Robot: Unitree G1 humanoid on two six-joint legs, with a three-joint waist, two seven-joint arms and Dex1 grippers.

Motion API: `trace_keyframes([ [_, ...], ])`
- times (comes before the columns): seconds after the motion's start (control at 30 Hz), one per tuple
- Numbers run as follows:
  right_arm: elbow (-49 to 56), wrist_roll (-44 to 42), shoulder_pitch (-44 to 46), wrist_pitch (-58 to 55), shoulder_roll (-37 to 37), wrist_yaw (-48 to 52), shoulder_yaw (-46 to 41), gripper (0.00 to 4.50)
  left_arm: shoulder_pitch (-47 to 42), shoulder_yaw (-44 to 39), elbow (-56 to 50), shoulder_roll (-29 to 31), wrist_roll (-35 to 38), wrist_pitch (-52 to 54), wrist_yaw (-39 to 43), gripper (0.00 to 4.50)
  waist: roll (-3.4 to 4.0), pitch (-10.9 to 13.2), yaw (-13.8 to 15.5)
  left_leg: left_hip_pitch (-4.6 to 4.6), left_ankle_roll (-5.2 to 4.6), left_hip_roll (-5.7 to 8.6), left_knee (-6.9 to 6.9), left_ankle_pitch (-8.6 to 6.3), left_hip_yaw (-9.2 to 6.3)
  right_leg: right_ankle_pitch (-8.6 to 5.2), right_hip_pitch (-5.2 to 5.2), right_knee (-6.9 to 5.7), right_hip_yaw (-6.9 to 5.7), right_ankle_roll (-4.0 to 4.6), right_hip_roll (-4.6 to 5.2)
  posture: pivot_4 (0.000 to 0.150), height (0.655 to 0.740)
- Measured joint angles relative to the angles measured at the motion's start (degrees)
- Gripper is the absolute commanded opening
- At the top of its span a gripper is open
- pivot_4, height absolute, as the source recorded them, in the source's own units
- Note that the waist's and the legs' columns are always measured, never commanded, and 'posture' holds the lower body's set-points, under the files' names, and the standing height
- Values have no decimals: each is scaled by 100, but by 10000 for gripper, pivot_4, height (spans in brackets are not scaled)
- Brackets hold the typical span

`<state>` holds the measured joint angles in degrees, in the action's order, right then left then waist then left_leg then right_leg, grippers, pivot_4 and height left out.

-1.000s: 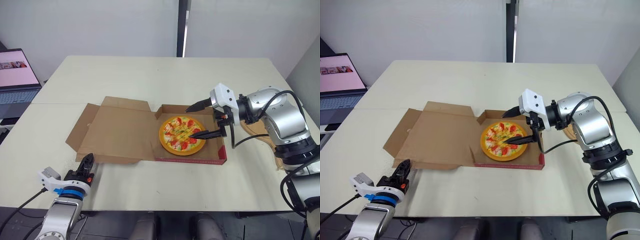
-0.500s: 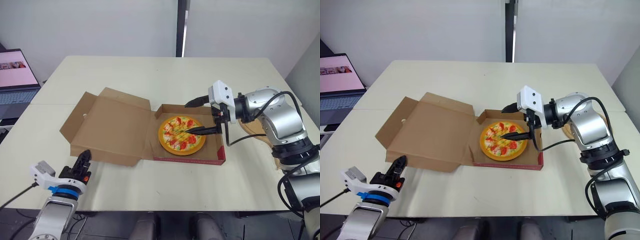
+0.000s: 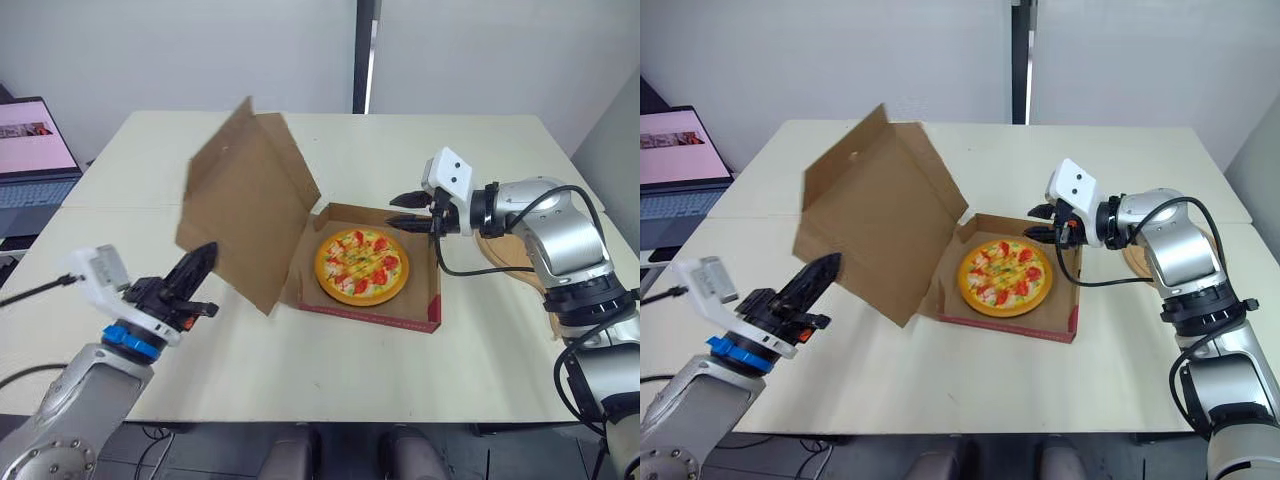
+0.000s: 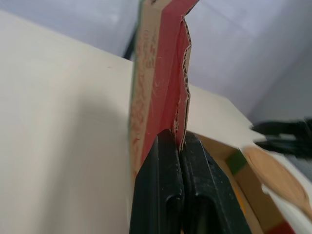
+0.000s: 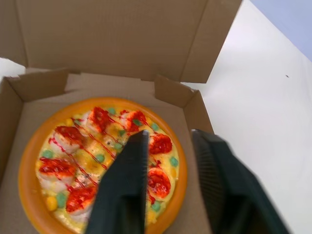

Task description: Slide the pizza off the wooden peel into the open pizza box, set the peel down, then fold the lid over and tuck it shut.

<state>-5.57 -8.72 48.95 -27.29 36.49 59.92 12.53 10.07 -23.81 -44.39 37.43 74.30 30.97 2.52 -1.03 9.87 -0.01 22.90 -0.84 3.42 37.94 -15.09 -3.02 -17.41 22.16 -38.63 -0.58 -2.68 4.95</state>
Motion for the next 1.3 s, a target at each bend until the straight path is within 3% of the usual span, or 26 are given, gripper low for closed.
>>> trace_keyframes([
  [0.03, -105, 96, 14, 33, -30, -47, 16, 1269, -62, 55, -48, 88, -66, 9, 117, 0, 0, 0, -1, 0, 0, 0, 0, 0, 1, 0, 0, 1, 0, 0, 0, 1500, 7281],
  [0.07, -224, 158, 41, 62, -57, -104, 31, 162, -86, 105, -79, 162, -117, 18, 209, 0, 0, 0, -4, 0, 0, 0, 0, 0, 1, 0, 1, 1, 0, 0, 0, 1500, 7281],
  [0.3, -1746, 1132, 850, 1103, -183, -498, 433, 162, -142, 171, -100, 285, -265, 9, 699, 0, 4, 2, -23, 0, 5, -2, -3, 3, 3, 0, 6, -4, 0, 0, -2, 1500, 7281],
  [0.77, -6086, 3079, 2566, 3432, -1041, -1359, 1475, 162, -203, 181, -80, 261, -589, -56, 1214, 0, 6, 5, -52, 0, 12, -1, -3, 7, 3, 0, 10, -10, 0, 0, -4, 1500, 7281],
  [0.97, -6805, 3523, 2716, 3704, -1121, -1344, 1620, 162, -401, 359, -76, 249, -700, -33, 1212, 0, 7, 5, -60, 0, 14, -1, -3, 8, 3, 0, 11, -16, 1, 1, -4, 1500, 7281],
  [1.3, -6919, 3902, 2919, 4252, -949, -457, 1696, 162, -887, 447, 108, 286, -722, 89, 1210, 0, 8, 6, -66, -1, 16, 0, -3, 9, 0, 0, 11, -23, -1, 1, -5, 1500, 7281],
])
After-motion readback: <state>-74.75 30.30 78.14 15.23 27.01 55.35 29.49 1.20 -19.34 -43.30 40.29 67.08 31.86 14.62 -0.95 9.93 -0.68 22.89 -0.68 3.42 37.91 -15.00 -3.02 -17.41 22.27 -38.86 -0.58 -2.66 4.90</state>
